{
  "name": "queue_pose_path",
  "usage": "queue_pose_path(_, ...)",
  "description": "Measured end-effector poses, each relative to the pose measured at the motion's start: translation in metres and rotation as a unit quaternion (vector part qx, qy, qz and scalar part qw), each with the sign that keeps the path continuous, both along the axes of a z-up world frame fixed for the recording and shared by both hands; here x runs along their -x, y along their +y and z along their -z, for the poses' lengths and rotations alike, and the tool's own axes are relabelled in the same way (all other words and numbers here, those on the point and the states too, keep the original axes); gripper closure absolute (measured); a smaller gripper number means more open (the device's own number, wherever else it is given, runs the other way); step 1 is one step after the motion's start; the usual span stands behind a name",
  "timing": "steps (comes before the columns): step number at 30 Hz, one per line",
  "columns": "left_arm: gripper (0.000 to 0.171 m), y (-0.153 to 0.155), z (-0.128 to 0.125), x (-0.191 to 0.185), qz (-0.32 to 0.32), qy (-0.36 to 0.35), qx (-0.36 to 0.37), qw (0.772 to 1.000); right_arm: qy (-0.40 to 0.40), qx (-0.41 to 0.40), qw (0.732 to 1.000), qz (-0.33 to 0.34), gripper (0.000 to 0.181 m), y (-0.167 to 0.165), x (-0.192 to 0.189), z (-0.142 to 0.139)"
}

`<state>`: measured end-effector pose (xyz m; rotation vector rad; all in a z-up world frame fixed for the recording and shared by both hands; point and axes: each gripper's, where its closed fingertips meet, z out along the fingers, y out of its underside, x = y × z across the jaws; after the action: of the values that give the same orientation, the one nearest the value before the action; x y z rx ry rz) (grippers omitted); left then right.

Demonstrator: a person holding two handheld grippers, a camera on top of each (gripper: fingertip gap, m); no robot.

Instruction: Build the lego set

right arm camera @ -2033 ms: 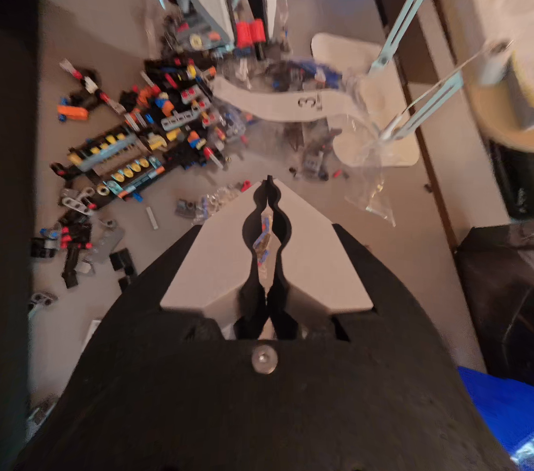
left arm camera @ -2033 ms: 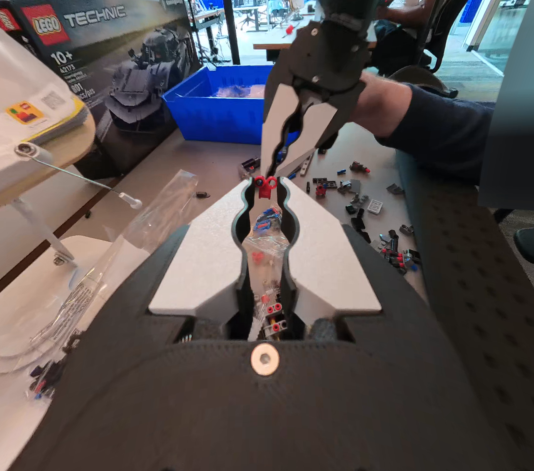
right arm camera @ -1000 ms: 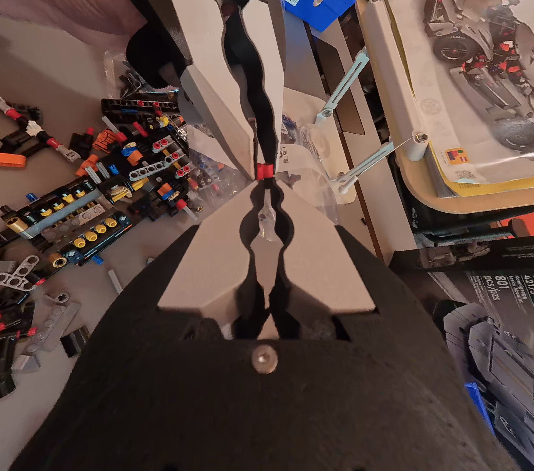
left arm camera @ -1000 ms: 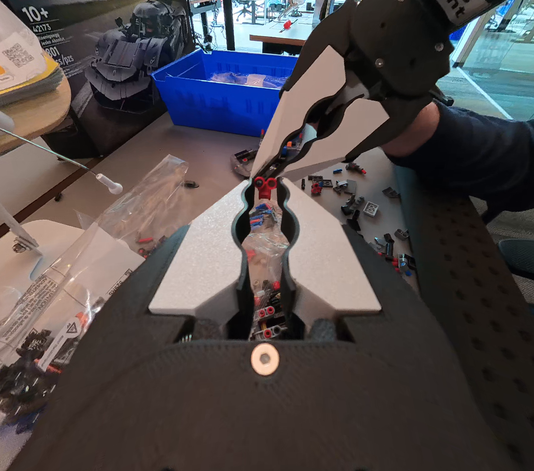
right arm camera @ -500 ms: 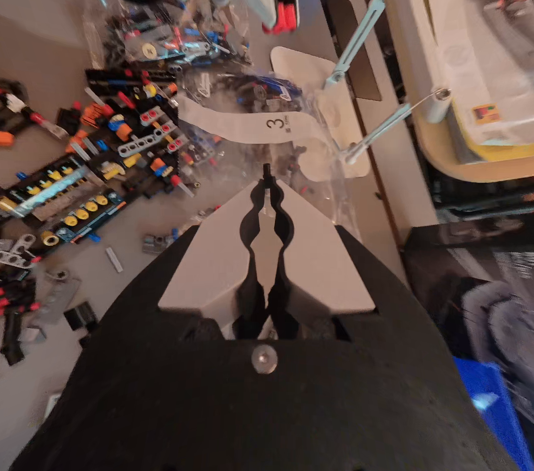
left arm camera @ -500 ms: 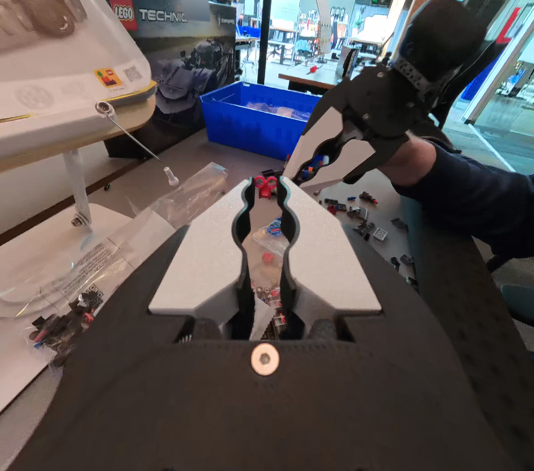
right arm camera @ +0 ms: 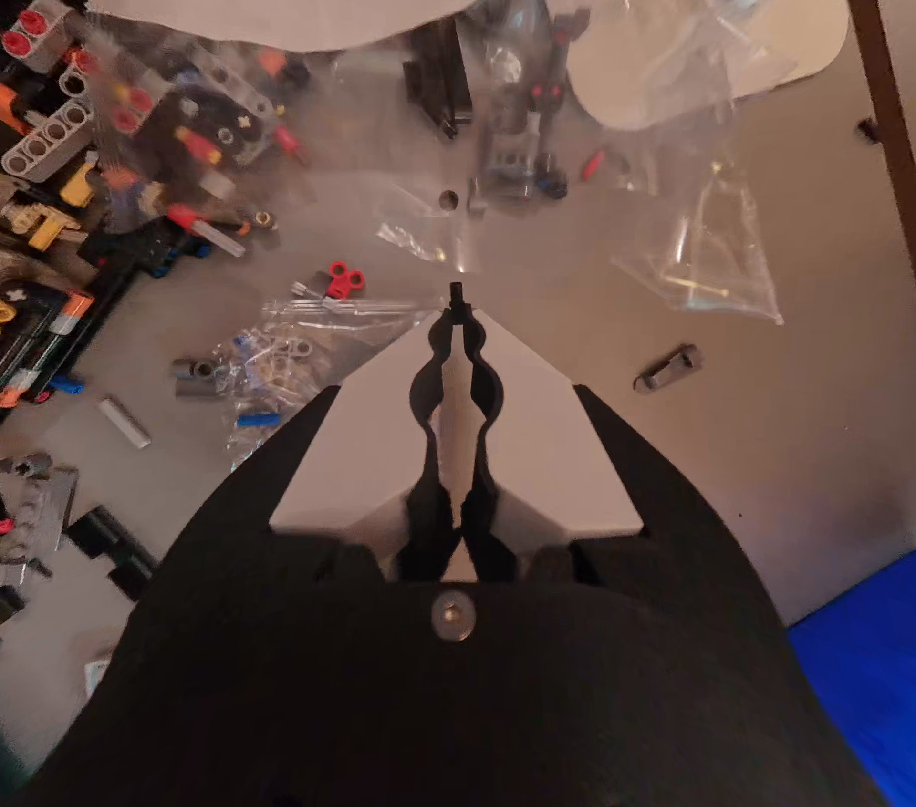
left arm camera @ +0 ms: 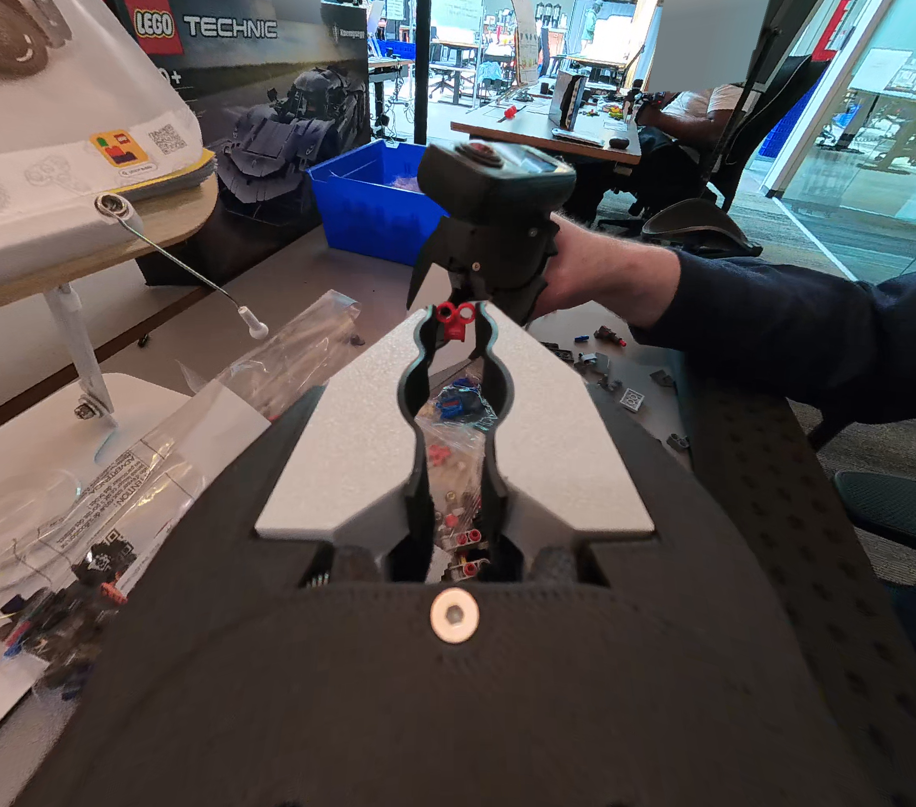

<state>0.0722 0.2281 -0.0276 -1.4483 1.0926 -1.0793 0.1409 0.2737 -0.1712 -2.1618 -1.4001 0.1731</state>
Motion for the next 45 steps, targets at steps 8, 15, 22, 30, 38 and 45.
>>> queue_pose_path(8,0.159,0.001,0.01,-0.005,0.004,0.012,0.011,1.0,0.119,-0.001,0.993,0.024,0.16,0.016,0.022,-0.022)
queue_pose_path(15,0.159,0.002,0.014,-0.007,0.005,0.016,0.022,1.0,0.161,-0.007,0.986,0.029,0.157,0.012,0.012,-0.045)
queue_pose_path(22,0.159,-0.001,0.022,-0.013,0.005,0.041,0.0,0.999,0.246,-0.035,0.968,-0.036,0.162,-0.019,0.02,-0.09)
queue_pose_path(30,0.159,-0.005,0.035,-0.026,-0.044,0.155,-0.185,0.969,0.395,0.096,0.906,-0.116,0.156,-0.06,0.053,-0.115)
queue_pose_path(38,0.159,-0.007,0.035,-0.029,-0.065,0.191,-0.262,0.944,0.435,0.172,0.878,-0.101,0.154,-0.06,0.055,-0.113)
queue_pose_path(45,0.158,-0.006,0.043,-0.032,-0.079,0.24,-0.319,0.914,0.445,0.206,0.868,-0.075,0.162,-0.054,0.052,-0.107)
